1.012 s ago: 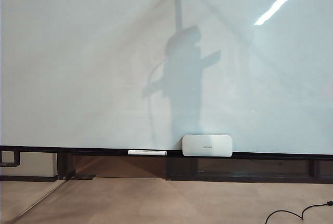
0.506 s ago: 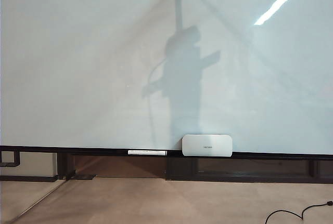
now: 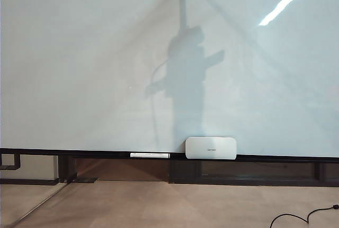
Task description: Reach to the right to find the marker pen, pick it up, and write the number 13 on the whiteboard.
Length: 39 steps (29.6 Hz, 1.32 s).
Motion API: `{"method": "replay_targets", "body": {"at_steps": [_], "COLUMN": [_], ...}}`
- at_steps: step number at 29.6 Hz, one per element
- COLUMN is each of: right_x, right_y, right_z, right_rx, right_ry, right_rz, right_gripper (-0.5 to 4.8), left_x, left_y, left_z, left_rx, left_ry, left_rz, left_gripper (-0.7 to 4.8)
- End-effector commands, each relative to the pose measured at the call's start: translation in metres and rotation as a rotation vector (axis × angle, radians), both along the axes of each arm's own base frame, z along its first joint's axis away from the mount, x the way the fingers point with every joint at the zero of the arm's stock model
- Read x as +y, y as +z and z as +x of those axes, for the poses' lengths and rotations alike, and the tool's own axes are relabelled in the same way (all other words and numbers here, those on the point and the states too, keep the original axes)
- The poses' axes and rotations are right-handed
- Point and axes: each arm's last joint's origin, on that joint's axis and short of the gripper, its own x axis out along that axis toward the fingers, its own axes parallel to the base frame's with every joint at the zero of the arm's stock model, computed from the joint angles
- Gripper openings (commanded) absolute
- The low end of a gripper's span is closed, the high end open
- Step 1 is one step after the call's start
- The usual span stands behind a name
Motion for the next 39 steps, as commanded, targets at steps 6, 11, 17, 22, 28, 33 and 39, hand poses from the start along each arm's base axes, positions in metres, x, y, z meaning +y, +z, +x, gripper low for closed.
{"method": "replay_targets", "body": {"at_steps": [6,11,17,22,28,33,39], "right_x": [0.002,0.003,0.003,0.003,0.003,0.003,0.003], "right_y": [0.003,0.002,0.000,-0.001,-0.006,-0.009,-0.016], "right_z": [0.004,0.006,0.007,0.008,0.009,0.009,0.010], "right_rx": [-0.032,-0.033,-0.025,-0.015,0.038,0.068,0.132], "right_ry": [-0.020,-0.029,-0.041,-0.042,-0.044,-0.061,-0.070], "right_rz": [-0.001,0.002,0.001,-0.004,-0.032,-0.044,-0.078], "right_gripper": [-0.02,-0.02,-0.02,-0.02,-0.02,-0.02,-0.02], "left_x": [0.000,0.000,0.000,0.000,0.001,0.001,0.001], "left_y": [0.003,0.003,0.003,0.003,0.003,0.003,0.006], "left_z": [-0.001,-0.001,-0.001,-0.001,-0.001,-0.001,-0.003], "left_rx": [-0.030,-0.030,-0.031,-0.040,-0.042,-0.046,-0.057], "left_ry": [0.004,0.004,0.004,0.008,0.008,0.008,0.008], "left_rz": [0.009,0.009,0.010,0.022,0.023,0.021,0.016], "left_gripper": [-0.06,-0.06,-0.06,-0.06,-0.06,-0.06,-0.06]}}
